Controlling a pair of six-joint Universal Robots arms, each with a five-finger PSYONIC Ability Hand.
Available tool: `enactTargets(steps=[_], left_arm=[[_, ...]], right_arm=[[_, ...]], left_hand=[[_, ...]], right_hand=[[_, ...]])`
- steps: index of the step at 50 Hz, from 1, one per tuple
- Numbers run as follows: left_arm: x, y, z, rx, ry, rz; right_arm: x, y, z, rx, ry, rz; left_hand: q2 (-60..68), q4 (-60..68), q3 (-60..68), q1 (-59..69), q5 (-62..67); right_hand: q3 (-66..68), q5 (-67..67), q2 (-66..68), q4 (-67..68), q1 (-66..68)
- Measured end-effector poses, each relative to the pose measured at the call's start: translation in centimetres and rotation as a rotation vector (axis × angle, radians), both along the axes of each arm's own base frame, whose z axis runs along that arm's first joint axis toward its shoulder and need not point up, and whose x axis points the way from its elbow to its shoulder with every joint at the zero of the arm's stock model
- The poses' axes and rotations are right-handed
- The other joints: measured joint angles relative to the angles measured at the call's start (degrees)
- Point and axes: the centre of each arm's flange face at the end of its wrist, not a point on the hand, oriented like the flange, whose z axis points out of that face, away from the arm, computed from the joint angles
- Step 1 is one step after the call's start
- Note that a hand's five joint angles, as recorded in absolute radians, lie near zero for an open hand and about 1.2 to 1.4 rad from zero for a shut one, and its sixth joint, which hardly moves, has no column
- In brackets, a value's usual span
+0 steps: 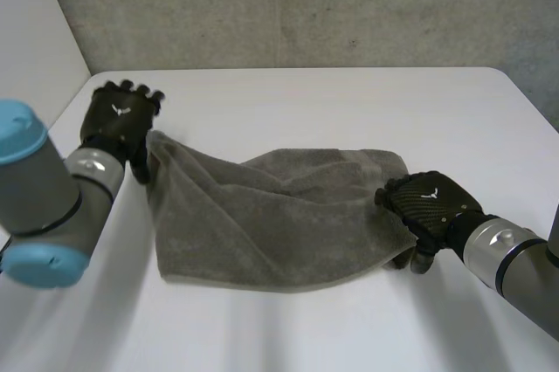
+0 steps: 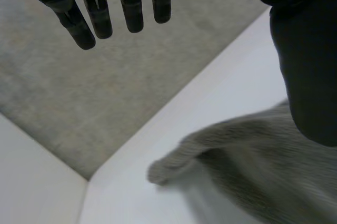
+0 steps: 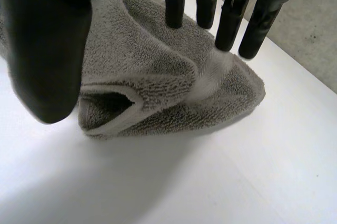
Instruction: Fold the towel.
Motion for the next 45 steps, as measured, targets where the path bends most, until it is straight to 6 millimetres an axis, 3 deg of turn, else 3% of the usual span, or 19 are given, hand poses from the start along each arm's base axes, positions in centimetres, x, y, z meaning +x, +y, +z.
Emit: enactTargets(steps=[8, 16, 24, 45], left_arm=[[0.3, 6.0, -2.0, 0.133, -0.023, -0.167], [0.6, 9.0, -4.2, 0.264, -0.049, -0.213], [0.5, 9.5, -5.6, 0.323, -0.065, -0.211], [0.4, 8.8, -8.5, 0.398, -0.091, -0.194]], right_arm=[[-0.1, -0.6, -1.2, 0.025, -0.005, -0.011], [0.2, -1.3, -2.4, 0.036, -0.007, -0.01], [0.4, -1.9, -2.6, 0.005, -0.015, -0.013], [0.4, -2.0, -2.6, -0.005, -0.017, -0.015]], left_hand=[[1.8, 0.1, 2.2, 0.3, 3.3], [5.4, 5.1, 6.1, 4.6, 7.0], [12.8, 12.6, 13.3, 12.0, 14.2], [21.1, 20.8, 21.7, 20.5, 22.5]], right_hand=[[11.5, 11.3, 11.7, 11.4, 11.7], [22.5, 21.7, 22.5, 22.4, 22.3], [54.6, 54.5, 55.0, 54.7, 55.2], [57.0, 56.0, 55.8, 56.9, 56.3]])
